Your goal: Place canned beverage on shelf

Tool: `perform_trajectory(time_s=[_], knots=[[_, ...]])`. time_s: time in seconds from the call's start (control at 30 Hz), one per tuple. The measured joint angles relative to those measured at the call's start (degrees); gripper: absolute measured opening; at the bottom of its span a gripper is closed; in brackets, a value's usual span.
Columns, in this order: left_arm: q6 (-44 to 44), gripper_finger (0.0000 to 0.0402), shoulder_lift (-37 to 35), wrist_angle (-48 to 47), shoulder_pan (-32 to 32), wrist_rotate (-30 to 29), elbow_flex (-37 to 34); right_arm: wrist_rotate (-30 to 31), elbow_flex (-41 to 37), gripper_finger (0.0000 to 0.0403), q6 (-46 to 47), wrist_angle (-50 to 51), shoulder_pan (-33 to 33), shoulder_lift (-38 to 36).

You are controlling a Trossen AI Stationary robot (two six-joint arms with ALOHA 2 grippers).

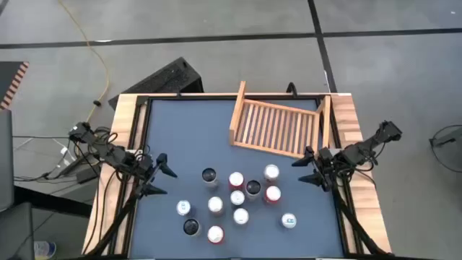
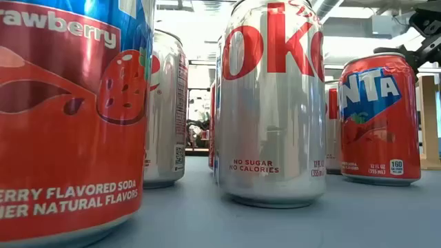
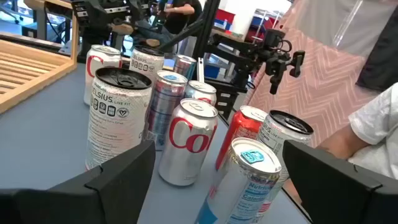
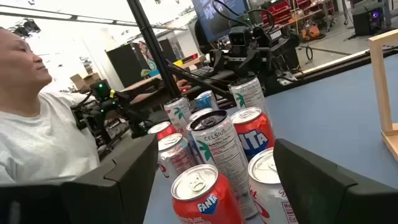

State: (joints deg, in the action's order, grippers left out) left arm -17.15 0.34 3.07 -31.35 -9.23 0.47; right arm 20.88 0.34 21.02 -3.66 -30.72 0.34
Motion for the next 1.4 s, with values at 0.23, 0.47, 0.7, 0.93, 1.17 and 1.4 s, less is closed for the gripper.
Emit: perform_trajectory(time_s=[0.23, 0.47, 0.7, 0.93, 1.17, 1.4], knots=[[0.00, 0.0341, 0.00, 0.00, -0.02, 0.00, 0.00, 0.00, 0.01, 0.0311, 0.01, 0.01, 0.00, 0.02], [0.00, 0.0341, 0.00, 0.00, 0.00, 0.00, 0.00, 0.00, 0.00, 0.0311, 0.02, 0.00, -0.02, 0.02], [-0.01, 0.0341, 0.02, 0.00, -0.02, 0.00, 0.00, 0.00, 0.00, 0.0311, 0.00, 0.00, 0.00, 0.02], [-0.01, 0.0341, 0.02, 0.00, -0.01, 0.00, 0.00, 0.00, 0.02, 0.0311, 0.02, 0.00, -0.01, 0.01], [0.00, 0.0341, 0.02, 0.00, 0.00, 0.00, 0.00, 0.07, 0.02, 0.0311, -1.20, -0.02, 0.02, 0.00], [-0.27, 0.0341, -0.05, 2.90, -0.02, -2.65, 0.21, 3.42, 0.02, 0.0311, -17.75, -7.21, 1.58, -0.01]])
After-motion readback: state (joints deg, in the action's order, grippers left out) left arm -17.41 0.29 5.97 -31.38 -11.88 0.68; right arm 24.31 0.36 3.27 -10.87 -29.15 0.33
